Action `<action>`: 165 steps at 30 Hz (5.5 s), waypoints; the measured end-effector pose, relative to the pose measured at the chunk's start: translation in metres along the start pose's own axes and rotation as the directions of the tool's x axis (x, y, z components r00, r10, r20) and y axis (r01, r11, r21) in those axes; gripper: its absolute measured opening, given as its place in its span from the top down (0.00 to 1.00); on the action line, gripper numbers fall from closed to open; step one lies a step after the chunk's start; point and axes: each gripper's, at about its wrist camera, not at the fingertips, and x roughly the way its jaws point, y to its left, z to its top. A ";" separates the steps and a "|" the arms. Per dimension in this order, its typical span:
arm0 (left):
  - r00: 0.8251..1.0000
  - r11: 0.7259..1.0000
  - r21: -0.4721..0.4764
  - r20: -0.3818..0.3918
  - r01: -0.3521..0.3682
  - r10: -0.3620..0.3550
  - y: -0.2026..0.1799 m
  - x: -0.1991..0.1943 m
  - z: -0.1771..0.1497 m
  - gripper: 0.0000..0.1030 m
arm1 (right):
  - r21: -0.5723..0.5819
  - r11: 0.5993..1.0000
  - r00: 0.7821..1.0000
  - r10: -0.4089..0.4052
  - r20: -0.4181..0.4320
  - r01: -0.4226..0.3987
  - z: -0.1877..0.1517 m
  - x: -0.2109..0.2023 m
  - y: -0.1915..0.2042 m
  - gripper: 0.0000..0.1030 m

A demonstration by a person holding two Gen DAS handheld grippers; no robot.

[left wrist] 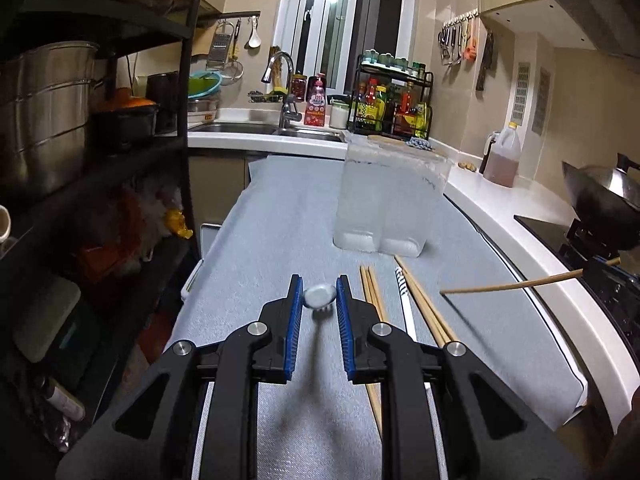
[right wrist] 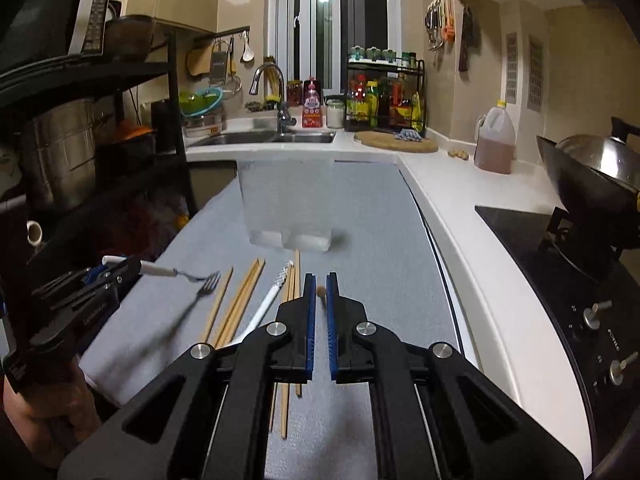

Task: Organize utensils
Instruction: 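Lift the fork with the left gripper while the right gripper lifts the chopstick over the container, then open the left gripper dropping the fork into the container while the right gripper drops the chopstick, then grasp a wooden chopstick with the left gripper while the right gripper grasps another chopstick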

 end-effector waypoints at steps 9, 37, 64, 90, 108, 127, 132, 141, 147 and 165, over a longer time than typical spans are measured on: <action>0.995 0.996 0.045 -0.067 0.071 -0.068 0.010 0.016 0.056 0.83 | 0.031 0.999 0.998 0.028 0.047 -0.030 0.053 0.011 0.000 0.95; 0.946 0.946 -0.033 0.017 0.324 -0.323 -0.004 0.065 0.246 0.84 | 0.108 0.986 0.959 0.098 0.265 -0.130 0.245 0.038 -0.023 0.95; 0.922 0.933 -0.093 -0.150 0.348 -0.358 0.008 0.174 0.181 0.62 | 0.168 0.983 0.995 0.078 -0.064 -0.067 0.164 0.188 -0.029 0.76; 0.997 0.996 0.061 0.045 0.065 -0.068 0.031 0.020 0.073 0.44 | 0.156 0.988 0.999 -0.021 0.034 0.015 -0.005 0.019 -0.002 0.96; 0.961 0.994 0.045 -0.264 0.103 -0.088 -0.010 0.028 -0.072 0.73 | 0.167 0.983 0.965 0.108 -0.238 -0.069 -0.086 0.091 0.007 0.94; 0.950 0.987 0.058 -0.285 0.151 -0.128 -0.025 0.028 -0.082 0.78 | 0.108 0.990 0.952 0.117 -0.283 -0.090 -0.090 0.096 0.016 0.92; 0.949 0.983 0.104 -0.293 0.150 -0.114 -0.031 0.031 -0.085 0.77 | 0.082 0.993 0.953 0.102 -0.286 -0.082 -0.089 0.097 0.019 0.92; 0.960 0.993 0.102 -0.279 0.061 -0.030 -0.011 0.035 -0.080 0.94 | 0.097 0.995 0.953 0.064 -0.297 -0.037 -0.091 0.085 0.009 0.95; 0.961 0.987 0.139 -0.273 0.082 -0.041 -0.010 0.038 -0.079 0.94 | 0.119 0.993 0.957 0.028 -0.287 0.007 -0.103 0.063 0.000 0.95; 0.971 0.993 0.100 -0.239 0.058 -0.032 -0.003 0.029 -0.084 0.93 | 0.138 0.990 0.966 0.023 -0.258 0.013 -0.112 0.062 -0.004 0.93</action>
